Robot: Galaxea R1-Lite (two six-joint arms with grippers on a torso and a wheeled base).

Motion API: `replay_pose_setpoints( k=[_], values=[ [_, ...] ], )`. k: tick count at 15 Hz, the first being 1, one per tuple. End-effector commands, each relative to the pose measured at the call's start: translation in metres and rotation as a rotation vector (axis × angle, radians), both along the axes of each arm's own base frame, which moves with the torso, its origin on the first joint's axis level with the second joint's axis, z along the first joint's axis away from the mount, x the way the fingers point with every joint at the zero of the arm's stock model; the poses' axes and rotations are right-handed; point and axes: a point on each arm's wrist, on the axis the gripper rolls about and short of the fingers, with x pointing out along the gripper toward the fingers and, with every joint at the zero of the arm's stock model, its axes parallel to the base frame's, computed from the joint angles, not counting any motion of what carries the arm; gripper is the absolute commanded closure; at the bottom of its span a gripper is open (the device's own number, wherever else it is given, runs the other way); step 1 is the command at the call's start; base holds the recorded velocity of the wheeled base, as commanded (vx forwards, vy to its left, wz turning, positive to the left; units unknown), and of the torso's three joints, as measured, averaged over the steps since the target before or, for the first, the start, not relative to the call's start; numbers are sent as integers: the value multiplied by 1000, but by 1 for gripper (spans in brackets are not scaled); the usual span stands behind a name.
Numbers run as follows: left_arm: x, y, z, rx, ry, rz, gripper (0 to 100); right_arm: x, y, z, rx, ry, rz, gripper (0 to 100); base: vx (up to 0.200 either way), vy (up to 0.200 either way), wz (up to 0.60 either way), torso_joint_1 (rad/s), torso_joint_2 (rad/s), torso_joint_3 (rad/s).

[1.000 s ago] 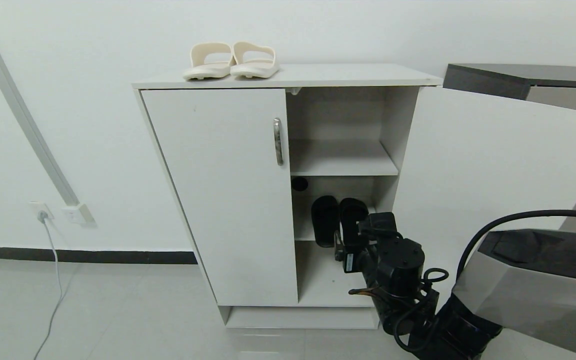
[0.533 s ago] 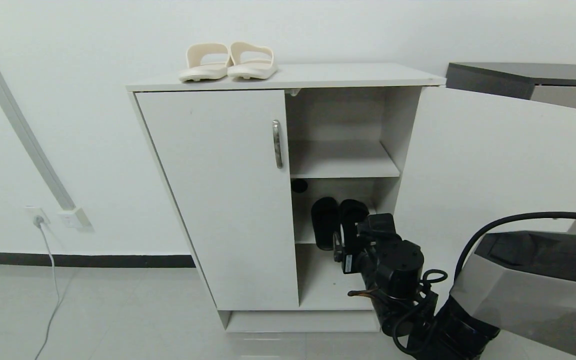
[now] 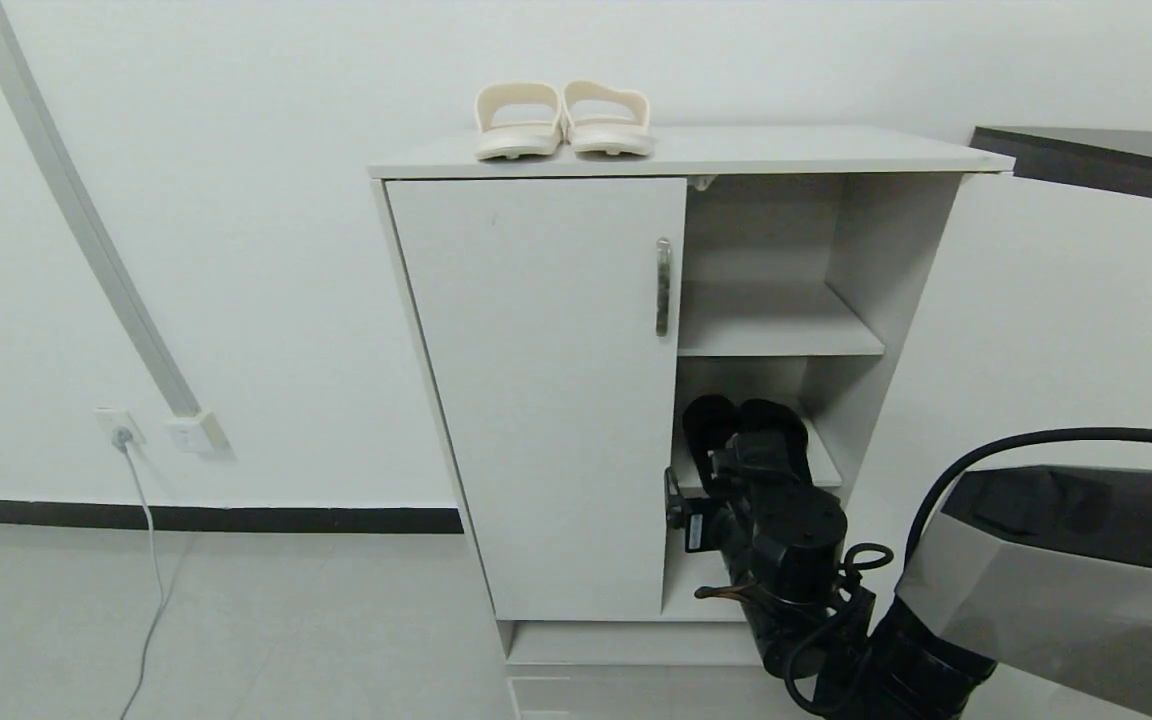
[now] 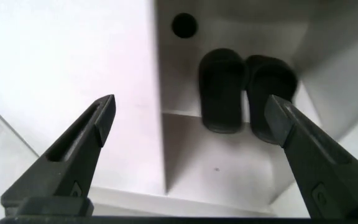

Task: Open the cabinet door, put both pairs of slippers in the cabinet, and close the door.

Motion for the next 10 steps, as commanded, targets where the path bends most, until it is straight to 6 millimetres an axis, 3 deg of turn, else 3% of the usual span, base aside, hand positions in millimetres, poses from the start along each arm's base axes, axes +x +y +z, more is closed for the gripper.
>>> replay_pose_setpoints(
  k=[1,6,10],
  values=[
    [0,0,0,1,0,0,100,0,0,-1,0,1,0,0,0,200,0,-2,12,2],
    [0,0,0,1,-1,0,100,-1,-1,-3,5,-7,7,0,0,200,0,2,4,3],
    [0,0,0,3,0,0,100,-1,-1,-6,-4,-3,6,0,0,0,0,0,0,0]
  ],
)
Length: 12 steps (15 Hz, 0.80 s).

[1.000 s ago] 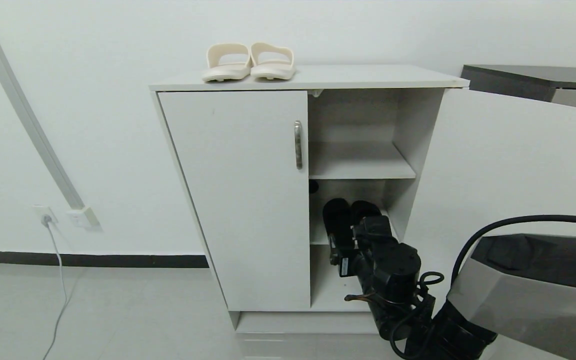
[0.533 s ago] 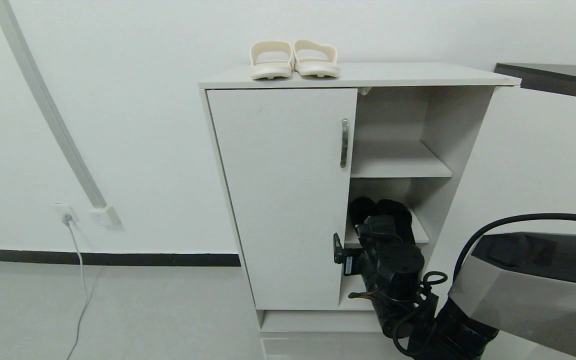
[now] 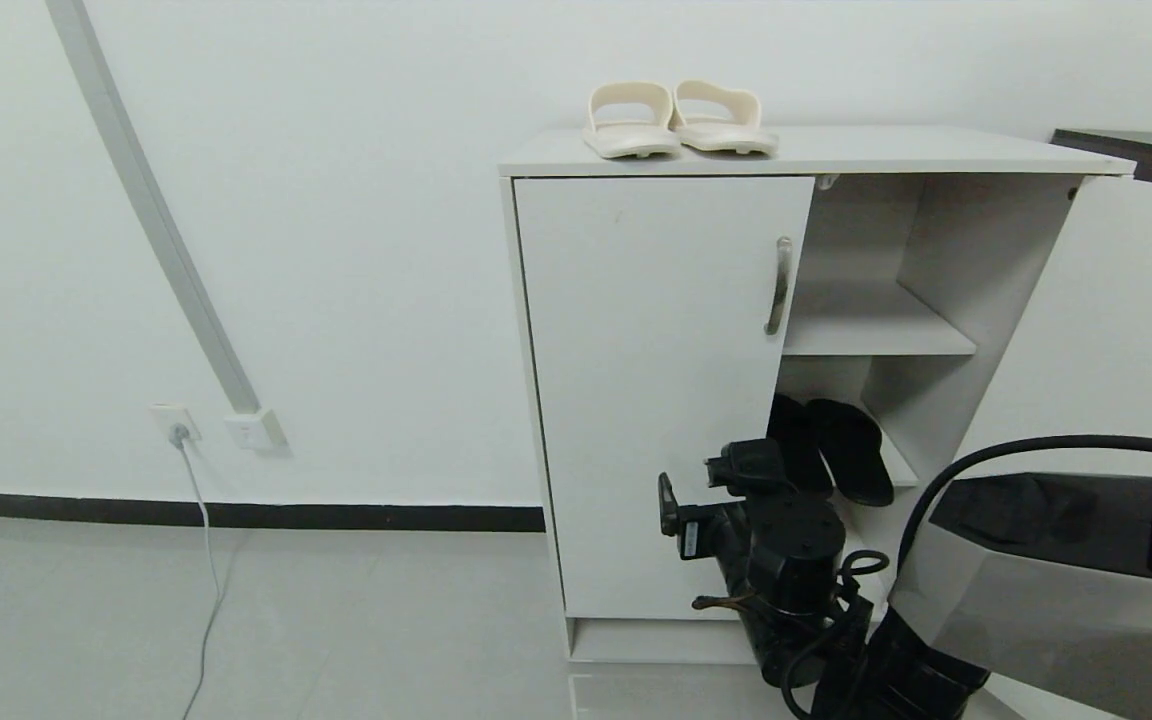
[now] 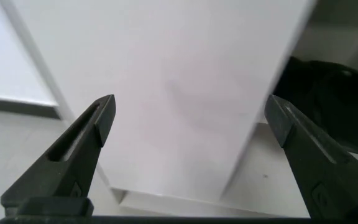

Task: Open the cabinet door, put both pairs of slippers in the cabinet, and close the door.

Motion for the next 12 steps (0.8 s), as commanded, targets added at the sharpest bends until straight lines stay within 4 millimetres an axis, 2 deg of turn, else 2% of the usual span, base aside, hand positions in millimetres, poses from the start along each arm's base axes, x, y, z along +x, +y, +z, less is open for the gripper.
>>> replay_pose_setpoints(
  k=[1,4,7,12],
  values=[
    [0,0,0,0,0,-2,100,0,0,-2,-4,5,-2,0,0,0,0,0,0,0],
    [0,0,0,0,-1,-2,100,0,-5,-4,-7,8,-2,0,0,0,0,0,0,0],
    [0,0,0,-1,0,-2,100,-5,-12,-8,-33,-2,86,0,0,0,0,0,0,0],
    [0,0,0,-1,-1,-2,100,-6,-12,-8,-47,-1,102,0,0,0,0,0,0,0]
  ],
)
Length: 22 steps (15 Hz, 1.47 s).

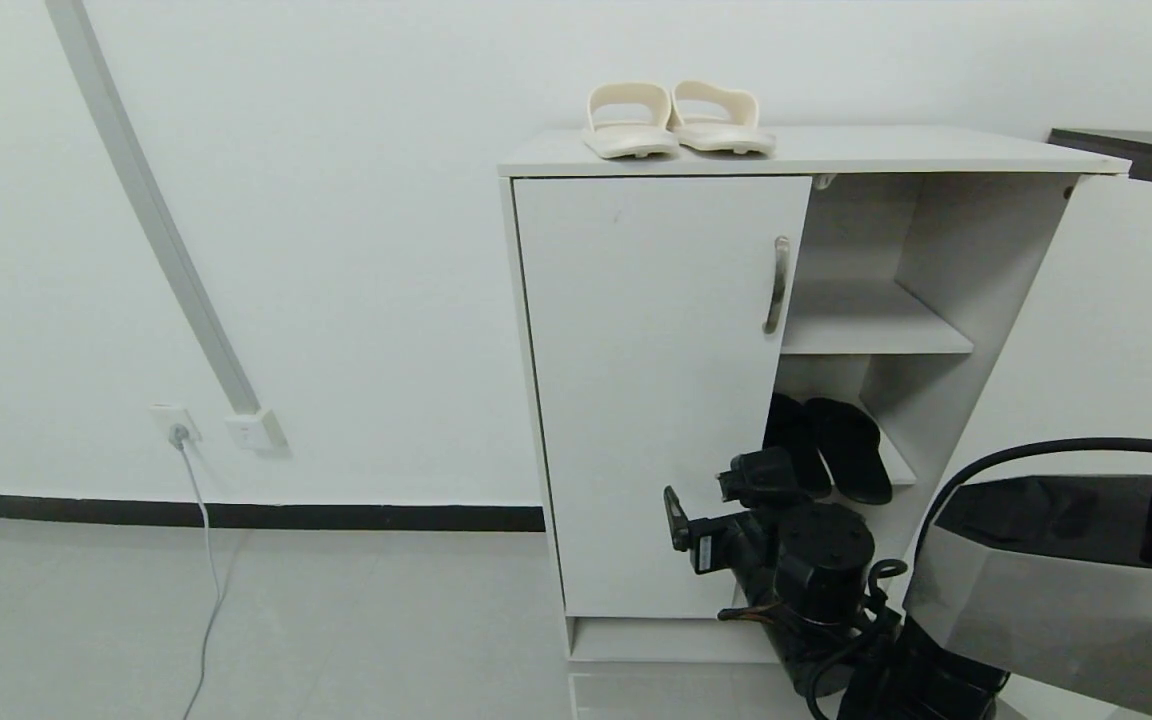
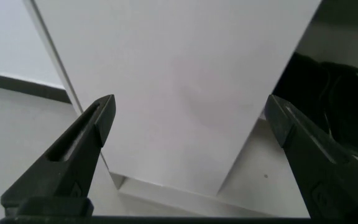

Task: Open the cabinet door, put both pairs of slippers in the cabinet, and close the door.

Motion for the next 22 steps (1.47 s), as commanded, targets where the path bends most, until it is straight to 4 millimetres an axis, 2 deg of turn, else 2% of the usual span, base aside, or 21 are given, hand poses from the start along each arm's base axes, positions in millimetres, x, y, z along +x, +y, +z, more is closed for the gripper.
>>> replay_pose_setpoints(
  k=[1,7,14,22],
  values=[
    [0,0,0,0,0,0,100,0,0,-1,-3,3,-2,0,0,0,0,0,0,0],
    [0,0,0,0,0,0,100,1,0,-5,-10,8,-3,0,0,0,0,0,-17,-31],
    [0,0,0,-2,0,0,100,0,0,-5,-26,7,-5,0,0,0,0,59,-415,-342],
    [0,0,0,-2,-1,0,100,0,-1,-7,-30,12,-5,0,0,0,0,140,-473,-331]
  ],
)
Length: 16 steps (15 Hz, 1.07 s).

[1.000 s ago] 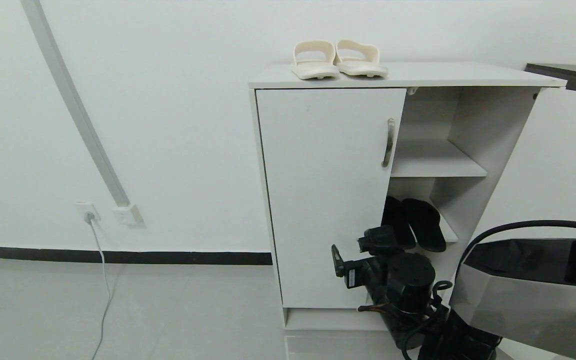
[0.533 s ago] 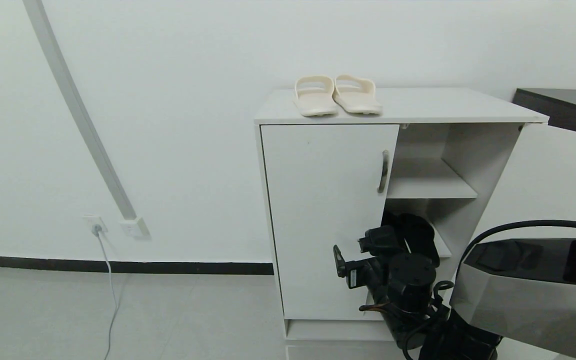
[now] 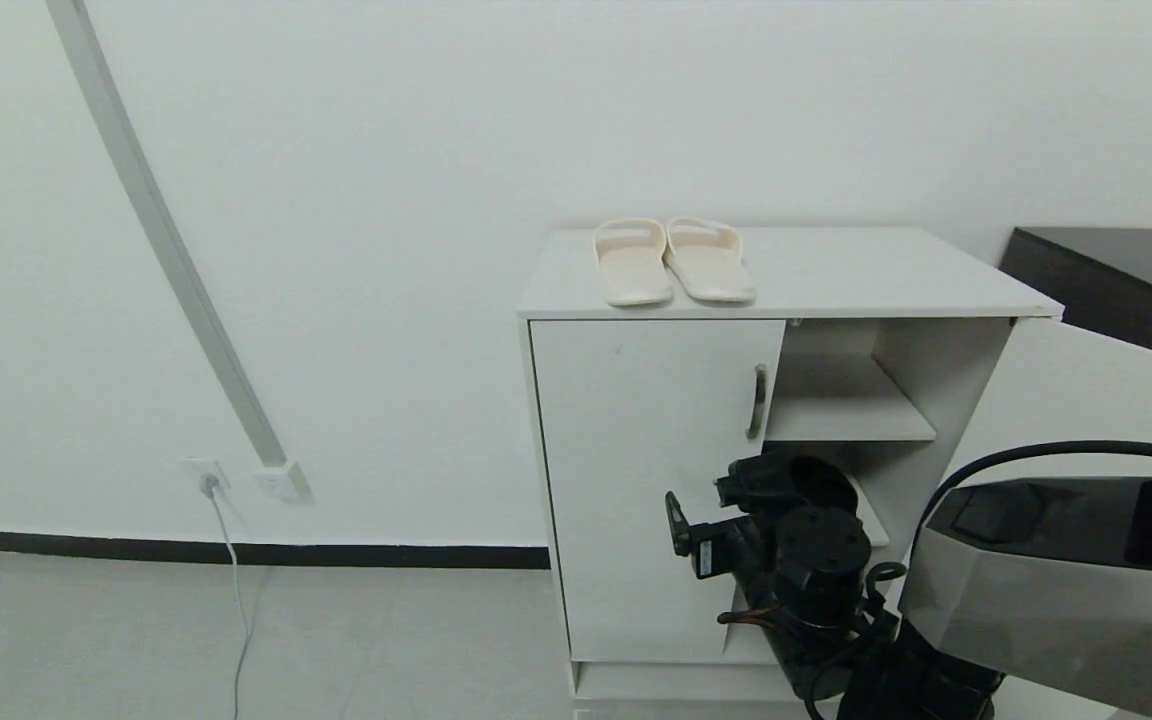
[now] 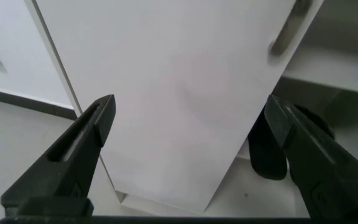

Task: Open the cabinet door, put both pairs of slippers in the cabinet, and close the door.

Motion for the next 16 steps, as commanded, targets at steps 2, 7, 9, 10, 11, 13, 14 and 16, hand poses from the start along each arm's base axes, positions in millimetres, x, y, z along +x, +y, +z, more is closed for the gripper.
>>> replay_pose_setpoints(
  k=[2,7,9,10,11,13,14,16],
  values=[
    [0,0,0,0,1,0,100,0,0,-1,-4,4,0,0,0,0,0,183,-495,-320],
    [0,0,0,0,1,0,100,0,0,-1,-4,4,0,0,0,0,0,203,-517,-310],
    [0,0,0,0,1,0,100,-1,-1,-2,-6,6,0,0,0,0,0,225,-552,-315],
    [0,0,0,0,-1,0,100,-2,-2,-3,-12,13,0,0,0,0,0,222,-549,-325],
    [0,0,0,0,-1,0,100,-2,-2,-3,-13,14,0,0,0,0,0,242,-549,-320],
    [0,0,0,0,1,0,100,-2,-2,-3,-13,14,0,0,0,0,0,254,-578,-330],
    [0,0,0,0,-1,0,100,-2,-2,-3,-13,14,0,0,0,0,0,251,-588,-334],
    [0,0,0,0,-1,0,100,-2,-2,-3,-13,14,1,0,0,0,0,269,-613,-339]
  ],
)
